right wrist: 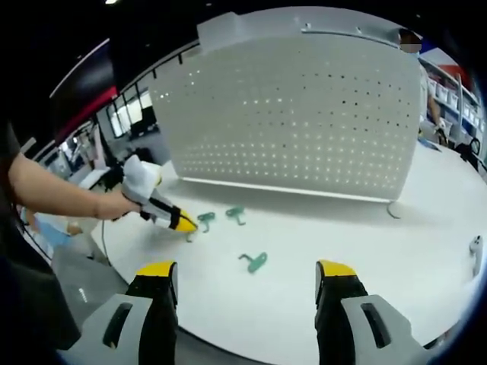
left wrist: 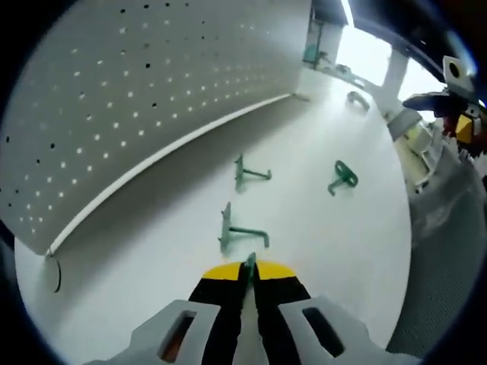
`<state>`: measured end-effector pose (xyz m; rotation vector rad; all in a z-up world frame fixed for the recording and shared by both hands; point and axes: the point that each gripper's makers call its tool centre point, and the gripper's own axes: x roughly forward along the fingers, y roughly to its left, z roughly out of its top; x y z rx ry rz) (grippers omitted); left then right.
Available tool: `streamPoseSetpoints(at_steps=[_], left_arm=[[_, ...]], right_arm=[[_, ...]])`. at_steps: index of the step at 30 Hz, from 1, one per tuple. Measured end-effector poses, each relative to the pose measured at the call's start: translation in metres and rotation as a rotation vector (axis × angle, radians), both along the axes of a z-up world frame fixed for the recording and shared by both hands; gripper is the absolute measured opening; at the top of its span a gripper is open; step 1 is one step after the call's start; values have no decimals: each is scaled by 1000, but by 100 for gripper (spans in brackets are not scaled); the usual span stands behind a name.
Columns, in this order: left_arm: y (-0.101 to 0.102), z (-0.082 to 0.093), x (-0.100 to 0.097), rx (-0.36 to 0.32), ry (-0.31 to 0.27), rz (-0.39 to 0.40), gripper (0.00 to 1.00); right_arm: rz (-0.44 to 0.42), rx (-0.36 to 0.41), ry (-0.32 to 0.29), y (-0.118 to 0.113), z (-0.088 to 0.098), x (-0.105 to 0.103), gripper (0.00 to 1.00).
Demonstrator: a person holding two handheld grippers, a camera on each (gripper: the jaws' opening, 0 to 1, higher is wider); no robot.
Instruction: Insert the hook assembly into the mounting plate slot until the hook locks in place.
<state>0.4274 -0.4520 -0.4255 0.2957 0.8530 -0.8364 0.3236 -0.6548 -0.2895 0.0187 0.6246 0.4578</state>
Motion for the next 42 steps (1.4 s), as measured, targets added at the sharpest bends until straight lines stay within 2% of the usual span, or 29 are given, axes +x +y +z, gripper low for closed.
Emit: streamPoseSetpoints(at_steps=[13, 19, 22, 25, 28, 32, 35, 38, 42], left_arm=[[3, 4, -11, -9, 33, 23, 4], [1, 11, -13, -3, 19, 27, 3], [-5, 20, -16, -25, 15, 32, 3], [-8, 26, -18, -17, 6, 23, 3], [-7, 40, -16, 18, -51, 23, 3], [-12, 55, -19, -3, -58, 31, 3], [-15, 70, -19, -53, -47, 82, 2], [-8, 80, -17, -28, -65, 127, 2], [-10, 97, -22, -64, -69, 151, 2]], right_arm=[[18, 7, 0, 8, -2, -2, 74], [22, 3, 4, 7, -2, -3, 74], [27, 2, 4, 9, -2, -2, 74], [32, -2, -8, 10, 2, 0, 71], [44, -2, -14, 14, 4, 1, 71], [52, -6, -33, 16, 10, 3, 72], [55, -1, -41, 17, 14, 4, 72], [67, -10, -54, 18, 18, 4, 72], [74, -12, -65, 20, 22, 5, 72]])
